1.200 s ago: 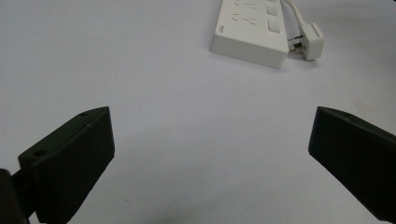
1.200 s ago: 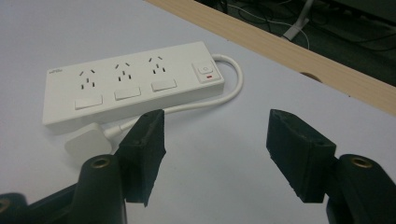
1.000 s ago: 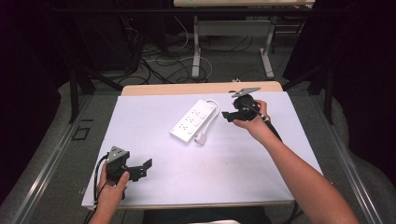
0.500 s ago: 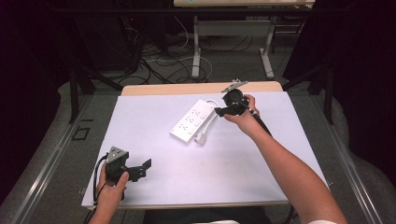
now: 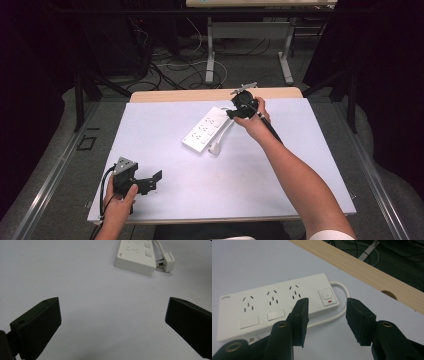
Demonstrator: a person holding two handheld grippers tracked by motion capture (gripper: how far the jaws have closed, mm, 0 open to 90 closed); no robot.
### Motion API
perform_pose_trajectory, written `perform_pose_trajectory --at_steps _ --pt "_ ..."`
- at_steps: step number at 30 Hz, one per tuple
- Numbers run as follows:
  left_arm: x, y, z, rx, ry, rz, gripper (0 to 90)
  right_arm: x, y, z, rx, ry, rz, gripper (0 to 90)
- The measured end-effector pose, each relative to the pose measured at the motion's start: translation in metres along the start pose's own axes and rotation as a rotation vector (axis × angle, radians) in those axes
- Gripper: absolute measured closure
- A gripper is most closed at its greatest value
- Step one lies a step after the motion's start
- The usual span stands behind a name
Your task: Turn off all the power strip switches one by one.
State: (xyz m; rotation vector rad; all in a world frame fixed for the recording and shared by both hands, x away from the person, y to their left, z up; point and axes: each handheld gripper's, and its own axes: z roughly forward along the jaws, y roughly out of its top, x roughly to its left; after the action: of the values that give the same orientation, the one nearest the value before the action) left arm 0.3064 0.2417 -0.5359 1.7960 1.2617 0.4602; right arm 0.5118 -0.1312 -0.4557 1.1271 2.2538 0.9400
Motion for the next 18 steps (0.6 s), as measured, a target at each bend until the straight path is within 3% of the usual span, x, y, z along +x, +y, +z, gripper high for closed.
perform_pose_trajectory --at_steps 9,12,18 --pt "0.000 0.000 0.000 0.002 -0.013 -0.007 0.4 0.005 0.007 0.016 0.036 -0.018 -0.007 57.8" --pt "0.000 0.000 0.000 -0.001 -0.011 -0.011 0.5 0.005 0.008 0.021 0.054 -0.017 0.027 58.0" --pt "0.000 0.000 0.000 0.001 -0.014 -0.010 0.4 0.002 0.010 0.026 0.057 -0.022 0.045 61.4"
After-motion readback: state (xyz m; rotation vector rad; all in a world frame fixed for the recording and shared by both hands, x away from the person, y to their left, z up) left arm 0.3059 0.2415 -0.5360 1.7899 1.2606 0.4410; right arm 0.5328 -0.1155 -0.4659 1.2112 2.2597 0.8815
